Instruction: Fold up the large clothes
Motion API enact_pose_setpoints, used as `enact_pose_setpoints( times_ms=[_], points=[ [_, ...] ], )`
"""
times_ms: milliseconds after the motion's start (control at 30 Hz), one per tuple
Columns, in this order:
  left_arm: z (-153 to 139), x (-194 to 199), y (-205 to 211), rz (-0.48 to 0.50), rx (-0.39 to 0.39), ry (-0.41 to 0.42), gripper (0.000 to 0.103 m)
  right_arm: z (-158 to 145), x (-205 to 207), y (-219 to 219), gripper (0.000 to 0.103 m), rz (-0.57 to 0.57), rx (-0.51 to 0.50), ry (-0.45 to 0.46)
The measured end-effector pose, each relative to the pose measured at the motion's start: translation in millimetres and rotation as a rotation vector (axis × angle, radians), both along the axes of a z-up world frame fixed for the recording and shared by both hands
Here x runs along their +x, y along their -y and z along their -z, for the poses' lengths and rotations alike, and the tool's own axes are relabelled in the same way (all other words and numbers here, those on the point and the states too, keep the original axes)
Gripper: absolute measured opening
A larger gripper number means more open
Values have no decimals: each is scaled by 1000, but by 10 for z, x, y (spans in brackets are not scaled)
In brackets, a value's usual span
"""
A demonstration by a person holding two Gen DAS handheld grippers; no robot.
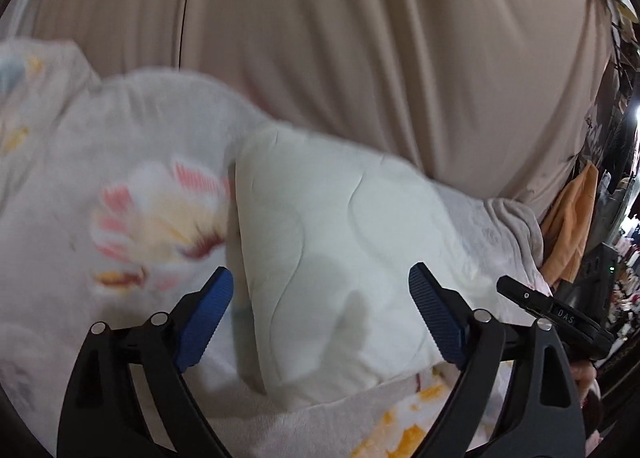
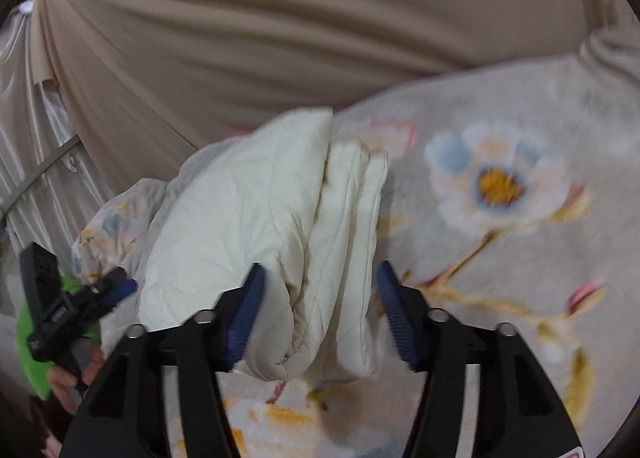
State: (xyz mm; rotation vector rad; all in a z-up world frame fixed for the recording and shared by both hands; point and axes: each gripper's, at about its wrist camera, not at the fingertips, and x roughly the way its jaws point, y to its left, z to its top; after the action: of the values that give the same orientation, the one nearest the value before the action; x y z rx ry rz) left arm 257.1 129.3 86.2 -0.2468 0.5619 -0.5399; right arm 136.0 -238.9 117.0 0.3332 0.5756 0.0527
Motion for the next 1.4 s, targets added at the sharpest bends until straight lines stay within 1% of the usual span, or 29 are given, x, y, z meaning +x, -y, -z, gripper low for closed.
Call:
enact_pose_setpoints(
  times_ms=[33, 67, 100, 133, 200, 267, 300, 333, 367, 400, 500, 567, 633, 700, 767, 833, 867, 900, 933, 967, 1033, 1100, 1167, 1233, 1333, 1400],
  points=[
    [-77, -58, -2, -11, 6, 23, 88, -89, 31, -45, 21, -9, -20, 3],
    [-174, -113, 25, -20, 16, 46, 88, -159, 94, -102, 9, -27, -32, -2],
    [-247, -140, 103, -23, 34, 61, 89, -207, 187, -207, 4, -55, -43, -3],
    [-296, -140, 242, -29, 74, 69, 90, -220, 257, -302, 3, -72, -65, -6],
    [-254, -113, 406, -38, 144, 65, 90, -154, 422, -495, 2, -75, -158, -41],
    [-69, -33, 617, -63, 243, 41, 90, 35, 558, -546, 0, -56, -214, -106],
    [30, 6, 660, -67, 270, 23, 90, 159, 599, -532, 0, -43, -230, -135],
    [166, 52, 697, -69, 294, -12, 90, 259, 610, -509, 0, -38, -236, -151],
    [300, 82, 695, -67, 301, -49, 91, 346, 620, -483, 0, -31, -242, -164],
    [420, 104, 684, -68, 283, -70, 94, 431, 619, -448, 0, -24, -243, -176],
    [588, 78, 672, -86, 292, -66, 98, 605, 616, -392, 0, -30, -221, -182],
    [634, 86, 679, -99, 285, -67, 98, 648, 625, -393, 0, -25, -218, -179],
    [623, 104, 647, -110, 260, -90, 98, 615, 619, -389, 0, -21, -203, -174],
    [570, 80, 587, -123, 237, -116, 98, 497, 521, -366, 0, -7, -165, -158],
    [486, -41, 585, -143, 245, -107, 98, 351, 366, -380, 0, 4, -151, -133],
    [401, -182, 604, -158, 269, -80, 98, 204, 148, -440, 10, 8, -169, -104],
    [372, -275, 625, -160, 286, -65, 98, 166, 67, -466, 11, 13, -179, -98],
    [358, -368, 649, -161, 305, -56, 98, 143, -38, -498, 15, 14, -183, -98],
    [356, -432, 667, -160, 319, -52, 98, 146, -123, -524, 20, 12, -183, -105],
    [364, -507, 686, -158, 329, -50, 98, 168, -197, -544, 24, 12, -180, -114],
    [418, -674, 735, -152, 352, -57, 98, 263, -377, -604, 36, 27, -190, -129],
    [489, -793, 762, -147, 364, -72, 98, 393, -518, -669, 39, 51, -224, -145],
    [587, -936, 784, -155, 372, -86, 98, 519, -642, -706, 40, 61, -236, -159],
    [680, -1048, 794, -170, 386, -97, 98, 617, -763, -746, 49, 71, -230, -164],
    [819, -1177, 794, -195, 403, -116, 98, 728, -891, -829, 55, 93, -265, -163],
    [899, -1213, 786, -209, 415, -127, 98, 802, -935, -878, 58, 101, -291, -170]
  ],
)
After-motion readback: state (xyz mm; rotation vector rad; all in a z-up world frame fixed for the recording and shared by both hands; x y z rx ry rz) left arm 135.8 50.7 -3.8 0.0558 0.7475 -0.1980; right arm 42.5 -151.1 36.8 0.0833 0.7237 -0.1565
